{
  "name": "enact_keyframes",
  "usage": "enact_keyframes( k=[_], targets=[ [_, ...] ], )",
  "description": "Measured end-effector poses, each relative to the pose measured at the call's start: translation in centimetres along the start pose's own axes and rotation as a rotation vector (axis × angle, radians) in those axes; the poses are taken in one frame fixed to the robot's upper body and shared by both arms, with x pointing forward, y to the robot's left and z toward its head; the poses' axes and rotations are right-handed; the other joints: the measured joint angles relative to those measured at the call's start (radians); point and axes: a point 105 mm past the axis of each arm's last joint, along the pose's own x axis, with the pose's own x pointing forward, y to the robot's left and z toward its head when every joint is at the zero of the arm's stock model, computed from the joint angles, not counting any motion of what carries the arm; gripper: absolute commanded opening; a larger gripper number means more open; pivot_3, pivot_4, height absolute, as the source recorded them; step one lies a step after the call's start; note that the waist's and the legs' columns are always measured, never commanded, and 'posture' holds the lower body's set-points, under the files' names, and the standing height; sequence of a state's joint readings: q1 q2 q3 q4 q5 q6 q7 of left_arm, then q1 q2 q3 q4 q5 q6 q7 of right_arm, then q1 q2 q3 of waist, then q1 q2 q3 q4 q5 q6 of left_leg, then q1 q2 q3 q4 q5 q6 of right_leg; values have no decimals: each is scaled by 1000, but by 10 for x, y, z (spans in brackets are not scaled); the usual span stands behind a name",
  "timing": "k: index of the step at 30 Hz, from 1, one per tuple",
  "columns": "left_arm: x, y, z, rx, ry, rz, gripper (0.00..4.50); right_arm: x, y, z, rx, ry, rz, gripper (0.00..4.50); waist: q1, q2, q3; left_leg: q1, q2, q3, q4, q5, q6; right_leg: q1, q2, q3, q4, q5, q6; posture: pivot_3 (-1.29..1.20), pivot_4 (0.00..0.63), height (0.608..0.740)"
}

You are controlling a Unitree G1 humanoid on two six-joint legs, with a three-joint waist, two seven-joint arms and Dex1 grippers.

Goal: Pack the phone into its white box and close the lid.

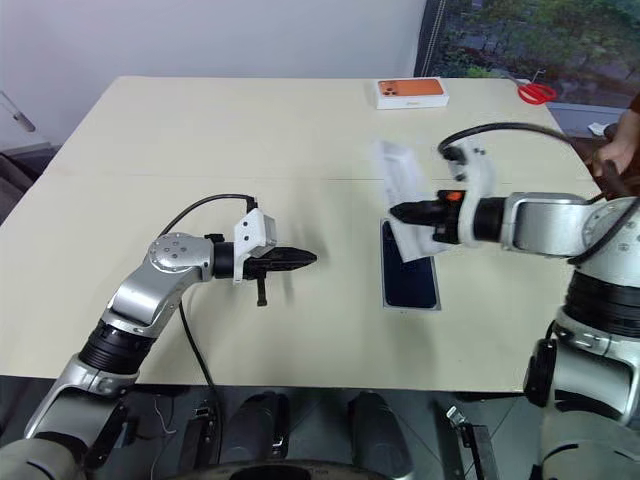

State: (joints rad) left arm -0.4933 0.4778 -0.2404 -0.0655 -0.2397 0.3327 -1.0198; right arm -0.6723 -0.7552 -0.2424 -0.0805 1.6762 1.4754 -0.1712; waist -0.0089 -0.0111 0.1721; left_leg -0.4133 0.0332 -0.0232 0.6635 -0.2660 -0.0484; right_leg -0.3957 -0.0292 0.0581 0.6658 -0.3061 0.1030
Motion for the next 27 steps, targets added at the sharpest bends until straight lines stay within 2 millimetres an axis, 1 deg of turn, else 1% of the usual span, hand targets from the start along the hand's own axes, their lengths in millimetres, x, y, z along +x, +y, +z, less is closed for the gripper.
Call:
enact_keyframes(
  k=[3, 5, 7, 11, 13, 17, 18, 21, 24, 25, 27],
  targets=[
    [-4, 12, 3, 3, -2, 42, 0, 16, 18, -3, 89, -45, 66, 33, -6, -1, 0, -3, -1, 0, 3, 0, 0, -1, 0, 0, 0, 0, 0, 0, 150, 732],
    [-4, 17, 9, 24, -12, 55, 0, 30, 28, -7, 159, -83, 109, 33, -9, -1, 0, -3, -1, -1, 2, 0, 0, -2, 0, 0, 1, 0, 0, 0, 150, 732],
    [-4, 18, 11, 32, -15, 57, 0, 38, 28, -17, 211, -89, 90, 33, -8, 0, 0, -4, 0, -2, 2, 0, 0, -3, 1, -1, 1, 0, 0, 0, 150, 732],
    [-7, 18, 6, 23, -1, 61, 0, 55, 23, -41, 388, -122, 21, 33, -8, 0, 0, -8, 1, -3, 1, 0, -1, -8, 1, -1, 4, 0, 0, 0, 150, 732],
    [-7, 17, 4, 18, 1, 60, 0, 56, 22, -42, 417, -138, -17, 33, -8, 0, 0, -8, 0, -3, 2, 1, -1, -10, 0, 0, 5, 0, 0, 0, 150, 732],
    [-7, 14, 0, -1, 4, 56, 0, 47, 9, -49, 478, -159, -74, 33, -2, 0, -1, -9, 0, -3, 2, 1, -1, -9, 0, -2, 3, 0, 0, 0, 150, 732],
    [-7, 14, 0, -2, 5, 55, 0, 46, 9, -49, 480, -162, -75, 33, -3, 0, -1, -9, 0, -3, 2, 1, -1, -9, 0, -2, 3, 0, 0, 0, 150, 732],
    [-4, 12, 0, -5, -2, 45, 0, 41, 2, -48, 494, -178, -111, 943, -2, 0, -1, -9, 0, -3, 2, 1, -1, -8, 0, -2, 3, 0, 0, 0, 150, 732],
    [4, 8, 3, -14, -29, 30, 0, 35, -10, -48, 515, -185, -165, 2440, -2, 0, -1, -9, 0, -2, 2, 1, -1, -8, 0, -2, 3, 0, 0, 0, 150, 732],
    [8, 5, 4, -17, -34, 18, 0, 33, -13, -47, 523, -192, -180, 3052, -3, 0, -1, -9, 0, -2, 2, 1, -1, -8, 0, -2, 3, 0, 0, 0, 150, 732],
    [18, -1, 5, -21, -44, -11, 0, 30, -18, -46, 532, -202, -211, 4059, -5, 0, -1, -9, 0, -2, 2, 1, -1, -8, 0, -2, 3, 0, 0, 0, 150, 732]
  ],
)
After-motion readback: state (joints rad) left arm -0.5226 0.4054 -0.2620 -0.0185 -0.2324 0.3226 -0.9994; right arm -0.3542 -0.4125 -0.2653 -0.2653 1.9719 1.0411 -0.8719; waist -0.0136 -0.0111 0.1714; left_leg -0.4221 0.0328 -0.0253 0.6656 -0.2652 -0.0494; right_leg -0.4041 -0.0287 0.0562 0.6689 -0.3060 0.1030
